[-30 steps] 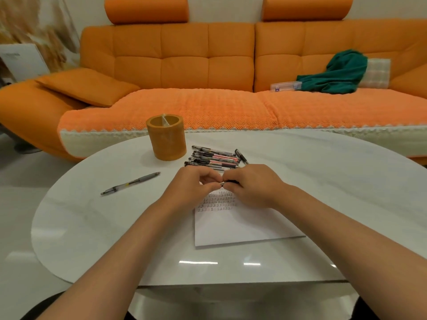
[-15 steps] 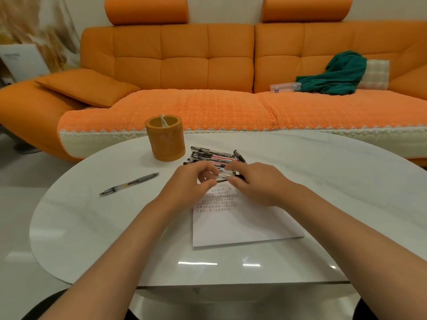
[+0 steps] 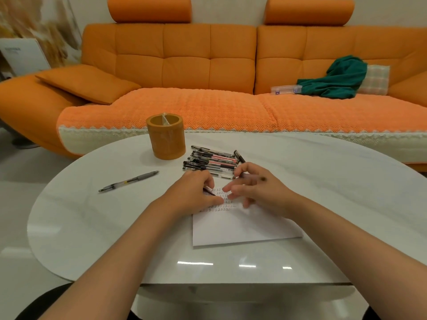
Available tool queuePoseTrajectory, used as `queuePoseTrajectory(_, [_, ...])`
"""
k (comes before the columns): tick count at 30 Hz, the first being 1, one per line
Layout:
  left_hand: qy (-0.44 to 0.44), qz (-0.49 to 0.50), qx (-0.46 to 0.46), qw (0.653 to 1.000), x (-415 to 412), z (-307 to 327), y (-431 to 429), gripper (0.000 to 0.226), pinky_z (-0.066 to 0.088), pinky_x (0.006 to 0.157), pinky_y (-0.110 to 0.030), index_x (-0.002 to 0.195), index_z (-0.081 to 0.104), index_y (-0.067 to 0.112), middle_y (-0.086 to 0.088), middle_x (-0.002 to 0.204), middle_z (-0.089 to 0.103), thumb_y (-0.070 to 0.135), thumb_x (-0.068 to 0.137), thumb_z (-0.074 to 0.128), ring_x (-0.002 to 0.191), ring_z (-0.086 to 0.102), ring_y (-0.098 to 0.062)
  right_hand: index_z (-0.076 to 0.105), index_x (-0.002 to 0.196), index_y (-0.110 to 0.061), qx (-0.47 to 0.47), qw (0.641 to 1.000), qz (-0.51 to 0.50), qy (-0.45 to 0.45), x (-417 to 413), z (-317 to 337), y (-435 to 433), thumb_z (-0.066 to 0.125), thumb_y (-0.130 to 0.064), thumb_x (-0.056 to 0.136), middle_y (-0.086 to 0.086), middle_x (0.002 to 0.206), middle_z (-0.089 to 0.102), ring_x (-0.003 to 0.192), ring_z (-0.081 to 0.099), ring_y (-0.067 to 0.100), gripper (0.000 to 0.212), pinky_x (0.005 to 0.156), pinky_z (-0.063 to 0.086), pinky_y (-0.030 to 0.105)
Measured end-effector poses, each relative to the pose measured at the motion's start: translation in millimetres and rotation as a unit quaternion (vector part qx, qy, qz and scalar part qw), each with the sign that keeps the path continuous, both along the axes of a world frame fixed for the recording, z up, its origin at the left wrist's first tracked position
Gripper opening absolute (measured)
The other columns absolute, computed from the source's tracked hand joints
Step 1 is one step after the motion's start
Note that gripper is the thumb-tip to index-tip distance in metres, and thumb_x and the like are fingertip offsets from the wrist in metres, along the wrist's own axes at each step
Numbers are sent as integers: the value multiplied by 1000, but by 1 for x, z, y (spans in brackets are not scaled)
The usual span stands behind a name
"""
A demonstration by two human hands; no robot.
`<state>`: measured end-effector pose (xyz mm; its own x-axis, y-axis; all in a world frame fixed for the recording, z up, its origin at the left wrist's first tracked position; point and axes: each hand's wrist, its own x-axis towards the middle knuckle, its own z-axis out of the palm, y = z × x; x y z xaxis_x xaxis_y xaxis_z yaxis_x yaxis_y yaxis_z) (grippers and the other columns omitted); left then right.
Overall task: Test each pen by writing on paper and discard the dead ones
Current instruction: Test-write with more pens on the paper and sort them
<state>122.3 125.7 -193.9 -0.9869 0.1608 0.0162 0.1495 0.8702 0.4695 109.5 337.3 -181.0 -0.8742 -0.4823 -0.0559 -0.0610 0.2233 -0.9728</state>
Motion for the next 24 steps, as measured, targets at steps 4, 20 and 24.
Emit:
queuePoseTrajectory(4, [-14, -1, 0, 1000, -3, -2, 0, 41, 40, 69, -24, 101, 55, 32, 15, 101, 54, 57, 76, 76, 95, 47, -7, 63, 101, -19, 23, 999, -33, 10, 4, -3, -1, 39, -26, 105, 3, 76, 61, 60, 53, 20, 26, 48, 29, 30])
queuePoseTrajectory(20, [-44, -9, -34, 998, -6, -1, 4, 47, 48, 93, -39, 103, 52, 35, 13, 104, 50, 66, 74, 72, 108, 41, -13, 54, 74, -5, 71, 997, 5, 40, 13, -9, 0, 61, 8, 84, 13, 55, 58, 42, 52, 18, 18, 42, 41, 25])
queuePoseTrajectory(24, [-47, -8, -37, 998, -6, -2, 4, 48, 47, 93, -38, 104, 52, 36, 12, 106, 50, 66, 74, 72, 109, 40, -12, 53, 73, -8, 87, 995, 0, 46, 10, -14, 0, 64, 3, 84, 14, 59, 58, 44, 53, 19, 19, 42, 41, 25])
